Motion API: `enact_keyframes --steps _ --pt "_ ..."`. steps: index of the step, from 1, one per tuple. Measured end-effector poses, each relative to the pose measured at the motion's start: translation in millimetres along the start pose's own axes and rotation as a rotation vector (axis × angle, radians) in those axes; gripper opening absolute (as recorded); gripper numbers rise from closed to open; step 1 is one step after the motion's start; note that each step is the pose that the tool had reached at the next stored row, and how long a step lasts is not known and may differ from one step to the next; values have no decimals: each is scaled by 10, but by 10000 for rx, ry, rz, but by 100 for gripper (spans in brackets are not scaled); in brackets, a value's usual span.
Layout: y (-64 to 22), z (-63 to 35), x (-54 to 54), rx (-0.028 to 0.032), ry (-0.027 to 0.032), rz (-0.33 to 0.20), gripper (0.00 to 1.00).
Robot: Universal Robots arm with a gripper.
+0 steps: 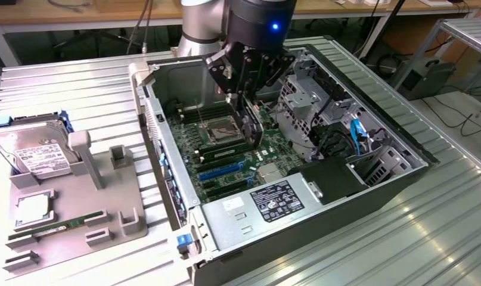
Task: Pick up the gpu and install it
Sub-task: 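Pick up the gpu and move the gpu toward the slot, then insert the gpu into the slot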
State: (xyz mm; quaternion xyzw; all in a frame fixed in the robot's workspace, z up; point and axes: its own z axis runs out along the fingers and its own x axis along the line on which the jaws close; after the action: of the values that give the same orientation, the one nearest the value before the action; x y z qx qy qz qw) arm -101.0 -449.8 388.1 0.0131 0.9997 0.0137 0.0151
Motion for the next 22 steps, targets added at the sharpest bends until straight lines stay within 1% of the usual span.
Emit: enact_keyframes --steps 2,4,19,20,22 --pt "1 40 -74 4 15 -81 26" --pt "1 73 -122 1 34 -164 26" --pt "2 78 -125 3 37 -168 26" --pt "2 78 -125 1 39 -229 26" --pt "2 79 -125 -16 57 -816 26"
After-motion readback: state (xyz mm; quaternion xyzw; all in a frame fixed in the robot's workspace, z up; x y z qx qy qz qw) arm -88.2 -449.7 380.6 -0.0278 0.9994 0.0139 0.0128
